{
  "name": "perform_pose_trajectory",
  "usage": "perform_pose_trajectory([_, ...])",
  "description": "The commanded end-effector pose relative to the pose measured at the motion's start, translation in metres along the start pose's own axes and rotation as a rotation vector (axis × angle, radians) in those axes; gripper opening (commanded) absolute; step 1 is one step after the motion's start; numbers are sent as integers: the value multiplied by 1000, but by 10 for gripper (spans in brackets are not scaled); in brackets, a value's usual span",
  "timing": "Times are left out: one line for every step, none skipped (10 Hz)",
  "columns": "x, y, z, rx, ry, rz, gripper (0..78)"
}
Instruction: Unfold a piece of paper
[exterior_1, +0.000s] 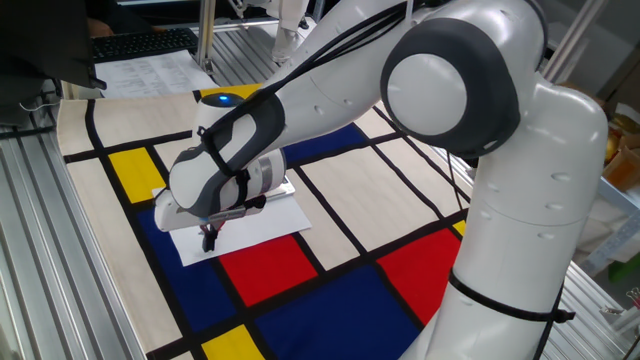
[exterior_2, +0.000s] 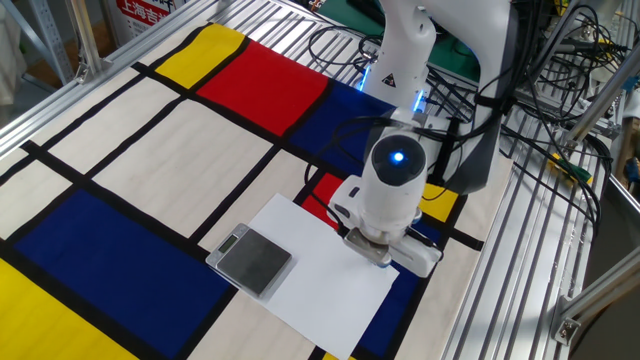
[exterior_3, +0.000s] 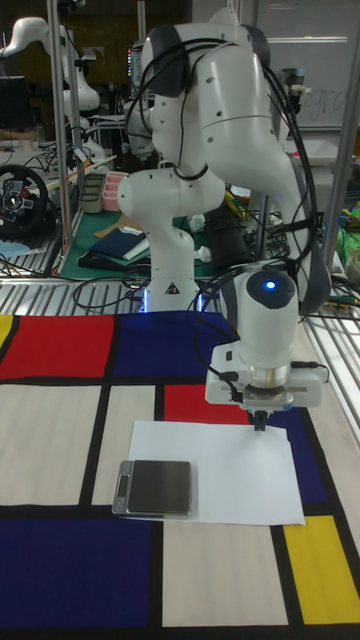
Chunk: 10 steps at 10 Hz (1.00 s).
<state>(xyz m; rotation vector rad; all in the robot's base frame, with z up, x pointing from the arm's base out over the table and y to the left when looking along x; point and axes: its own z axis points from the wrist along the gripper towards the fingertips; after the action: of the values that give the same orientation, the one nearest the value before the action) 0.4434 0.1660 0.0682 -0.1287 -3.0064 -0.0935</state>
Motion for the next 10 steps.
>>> perform_pose_trajectory([2, 2, -1, -4, -6, 2, 12])
perform_pose_trajectory([2, 2, -1, -4, -8, 2, 12])
perform_pose_trajectory([1, 2, -2, -6, -18, -3, 12])
perform_pose_trajectory([1, 2, -2, -6, -18, -3, 12])
perform_pose_trajectory([-5, 2, -12, 0, -19, -16, 12])
perform_pose_trajectory([-9, 0, -22, 4, -19, -21, 12])
perform_pose_trajectory([-10, -1, -25, 4, -19, -21, 12])
perform_pose_trajectory([-14, -4, -35, 7, -20, -22, 12])
perform_pose_trajectory([-15, -5, -39, 11, -20, -24, 12])
perform_pose_trajectory([-16, -6, -42, 14, -21, -24, 12])
